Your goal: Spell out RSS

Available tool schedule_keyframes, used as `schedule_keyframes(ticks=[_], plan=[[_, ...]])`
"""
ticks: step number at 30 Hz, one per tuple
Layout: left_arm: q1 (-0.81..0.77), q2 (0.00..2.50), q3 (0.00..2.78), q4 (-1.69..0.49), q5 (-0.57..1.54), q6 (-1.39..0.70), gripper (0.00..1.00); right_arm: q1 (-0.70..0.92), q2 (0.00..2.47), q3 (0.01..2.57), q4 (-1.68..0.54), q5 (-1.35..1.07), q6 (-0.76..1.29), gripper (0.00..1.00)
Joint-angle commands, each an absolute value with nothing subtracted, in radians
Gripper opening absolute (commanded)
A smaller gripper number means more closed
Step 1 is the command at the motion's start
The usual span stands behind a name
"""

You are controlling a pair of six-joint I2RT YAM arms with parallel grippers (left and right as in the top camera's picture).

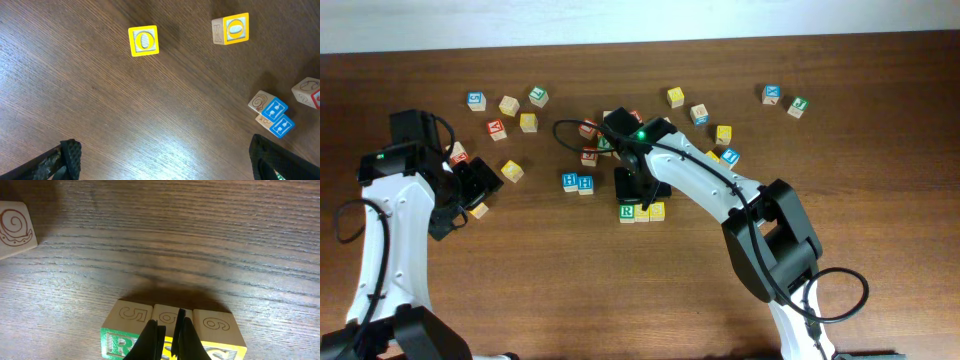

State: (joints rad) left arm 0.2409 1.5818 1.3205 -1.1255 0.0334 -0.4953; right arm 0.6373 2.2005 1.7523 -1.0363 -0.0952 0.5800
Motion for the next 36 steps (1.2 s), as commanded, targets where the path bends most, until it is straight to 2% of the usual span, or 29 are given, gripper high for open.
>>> schedule_keyframes(ticks=[1,5,8,13,16,19,22,23,24,25,27,29,30,33,36], plan=[[0.243,1.581,1.324,-1.127,0.037,-0.508,0.99,0.635,2.214,1.765,-1.036,-0.098,0.584,0.04],[0.243,1.581,1.324,-1.127,0.037,-0.508,0.99,0.617,2.211,1.790,-1.022,-0.097,0.585,0.04],[0.243,1.581,1.324,-1.127,0.037,-0.508,0.99,0.577,2.211,1.893,-1.095,-0.097,0.580,0.04],[0.243,1.581,1.324,-1.127,0.037,-0.508,0.99,0.463,2.211,2.123,-1.418,-0.075,0.550,0.04],[0.243,1.581,1.324,-1.127,0.041,-0.508,0.99,0.410,2.212,2.083,-1.515,-0.071,0.458,0.04],[0.243,1.581,1.324,-1.127,0.041,-0.508,0.99,0.403,2.212,1.996,-1.514,-0.070,0.425,0.04],[0.236,1.584,1.323,-1.159,0.230,-0.474,0.99,0.403,2.212,1.936,-1.494,-0.071,0.425,0.04],[0.211,1.587,1.323,-1.153,0.311,-0.404,0.94,0.403,2.212,1.920,-1.485,-0.071,0.425,0.04],[0.165,1.591,1.323,-1.153,0.303,-0.387,0.84,0.403,2.212,1.906,-1.481,-0.071,0.423,0.04],[0.116,1.595,1.323,-1.153,0.262,-0.387,0.68,0.403,2.212,1.891,-1.471,-0.070,0.422,0.04],[0.028,1.609,1.323,-1.148,0.206,-0.388,0.50,0.403,2.212,1.861,-1.435,-0.070,0.422,0.04],[-0.085,1.650,1.323,-1.109,0.197,-0.389,0.21,0.397,2.212,1.838,-1.421,-0.113,0.421,0.04],[-0.123,1.679,1.323,-1.084,0.193,-0.388,0.11,0.392,2.212,1.838,-1.414,-0.140,0.393,0.04],[-0.159,1.786,1.323,-1.041,0.223,-0.388,0.00,0.340,2.212,1.835,-1.390,-0.225,0.367,0.04],[-0.178,1.871,1.323,-1.025,0.307,-0.335,0.00,0.273,2.212,1.812,-1.384,-0.346,0.280,0.04]])
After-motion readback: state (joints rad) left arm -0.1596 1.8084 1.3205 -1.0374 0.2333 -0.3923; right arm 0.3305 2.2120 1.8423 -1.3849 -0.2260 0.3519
